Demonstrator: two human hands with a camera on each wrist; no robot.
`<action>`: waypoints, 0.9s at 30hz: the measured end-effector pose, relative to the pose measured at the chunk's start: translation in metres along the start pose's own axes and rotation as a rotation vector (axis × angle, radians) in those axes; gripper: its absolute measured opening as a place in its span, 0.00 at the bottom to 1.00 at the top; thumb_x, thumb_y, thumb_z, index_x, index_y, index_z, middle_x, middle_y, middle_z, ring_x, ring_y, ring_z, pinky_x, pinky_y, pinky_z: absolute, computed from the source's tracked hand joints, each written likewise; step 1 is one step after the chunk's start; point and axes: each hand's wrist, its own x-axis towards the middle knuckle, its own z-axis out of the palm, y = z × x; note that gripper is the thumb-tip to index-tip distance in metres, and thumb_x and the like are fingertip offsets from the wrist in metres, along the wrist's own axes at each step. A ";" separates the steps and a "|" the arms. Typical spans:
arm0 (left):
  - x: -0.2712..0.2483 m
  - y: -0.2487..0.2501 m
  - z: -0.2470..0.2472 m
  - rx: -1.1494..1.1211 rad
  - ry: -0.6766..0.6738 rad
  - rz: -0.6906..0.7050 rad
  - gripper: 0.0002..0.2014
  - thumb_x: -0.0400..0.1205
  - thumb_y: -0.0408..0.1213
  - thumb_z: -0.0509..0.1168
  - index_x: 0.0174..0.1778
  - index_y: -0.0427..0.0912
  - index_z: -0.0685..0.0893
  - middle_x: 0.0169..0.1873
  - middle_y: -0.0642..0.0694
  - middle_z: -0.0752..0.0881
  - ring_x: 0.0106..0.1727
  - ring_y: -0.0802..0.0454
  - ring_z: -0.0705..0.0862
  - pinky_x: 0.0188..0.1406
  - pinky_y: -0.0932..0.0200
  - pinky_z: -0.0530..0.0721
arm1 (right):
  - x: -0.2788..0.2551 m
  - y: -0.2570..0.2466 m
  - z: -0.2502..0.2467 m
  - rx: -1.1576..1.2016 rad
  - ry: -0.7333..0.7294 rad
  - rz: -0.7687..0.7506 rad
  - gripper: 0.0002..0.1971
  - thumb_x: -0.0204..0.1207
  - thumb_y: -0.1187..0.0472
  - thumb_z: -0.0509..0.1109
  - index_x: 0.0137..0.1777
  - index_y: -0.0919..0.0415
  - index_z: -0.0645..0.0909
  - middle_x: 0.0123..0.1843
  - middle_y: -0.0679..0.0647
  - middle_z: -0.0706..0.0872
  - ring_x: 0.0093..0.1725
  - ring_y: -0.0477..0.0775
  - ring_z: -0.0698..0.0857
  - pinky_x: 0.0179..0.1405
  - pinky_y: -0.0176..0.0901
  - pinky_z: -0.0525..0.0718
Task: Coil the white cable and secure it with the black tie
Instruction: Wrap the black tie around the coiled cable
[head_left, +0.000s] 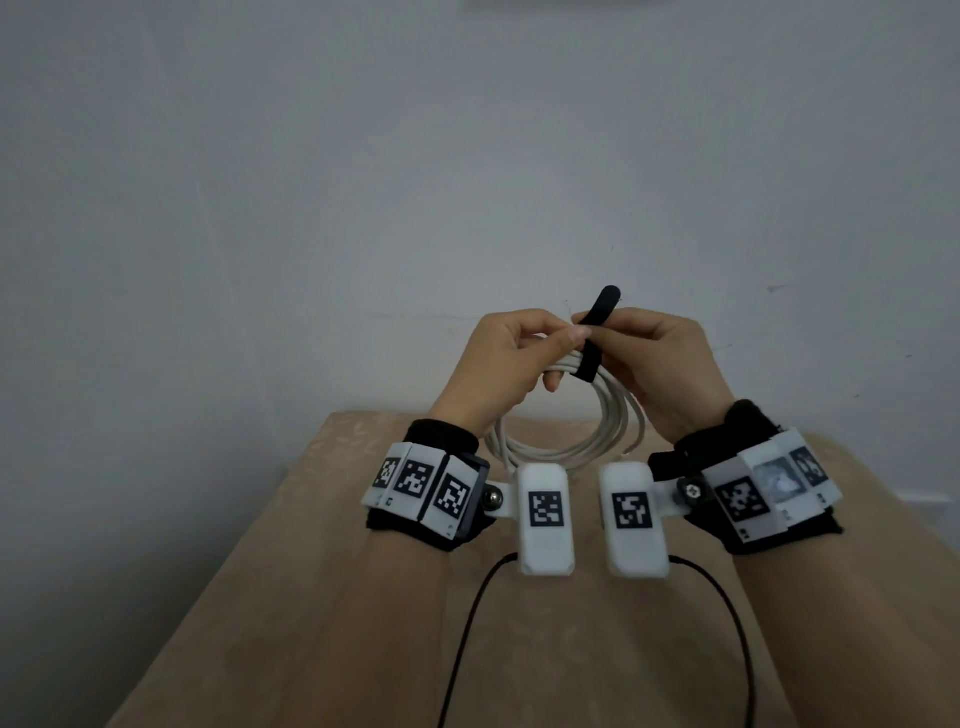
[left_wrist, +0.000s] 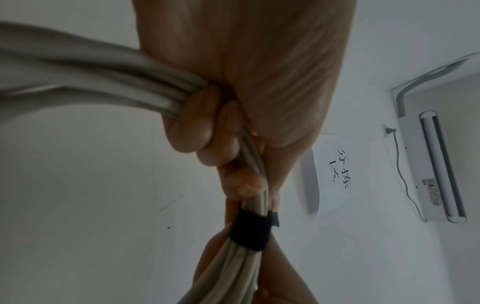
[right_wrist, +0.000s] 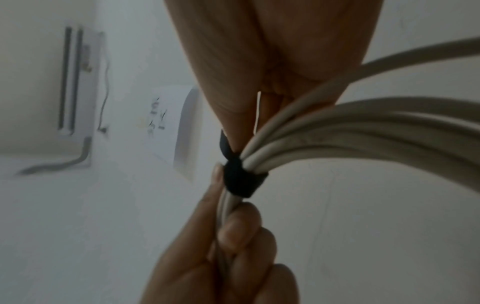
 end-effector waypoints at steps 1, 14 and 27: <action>0.000 0.000 0.000 -0.003 0.001 -0.003 0.08 0.82 0.38 0.67 0.42 0.38 0.87 0.18 0.47 0.77 0.15 0.60 0.63 0.15 0.70 0.61 | 0.000 0.000 0.000 0.035 -0.008 0.043 0.05 0.74 0.71 0.71 0.44 0.64 0.88 0.35 0.57 0.90 0.37 0.55 0.85 0.36 0.36 0.87; -0.001 0.002 0.000 -0.007 0.015 0.039 0.10 0.83 0.35 0.66 0.45 0.30 0.87 0.17 0.48 0.78 0.14 0.63 0.66 0.16 0.73 0.64 | 0.000 -0.002 0.002 0.168 -0.047 0.172 0.14 0.76 0.71 0.67 0.32 0.63 0.89 0.26 0.56 0.88 0.23 0.48 0.86 0.24 0.35 0.84; 0.001 0.001 0.006 -0.004 0.085 -0.009 0.10 0.77 0.39 0.74 0.45 0.35 0.85 0.16 0.53 0.78 0.16 0.63 0.71 0.18 0.76 0.66 | 0.001 0.001 0.002 0.180 0.018 0.244 0.03 0.75 0.69 0.70 0.42 0.67 0.85 0.27 0.57 0.88 0.24 0.49 0.86 0.24 0.35 0.83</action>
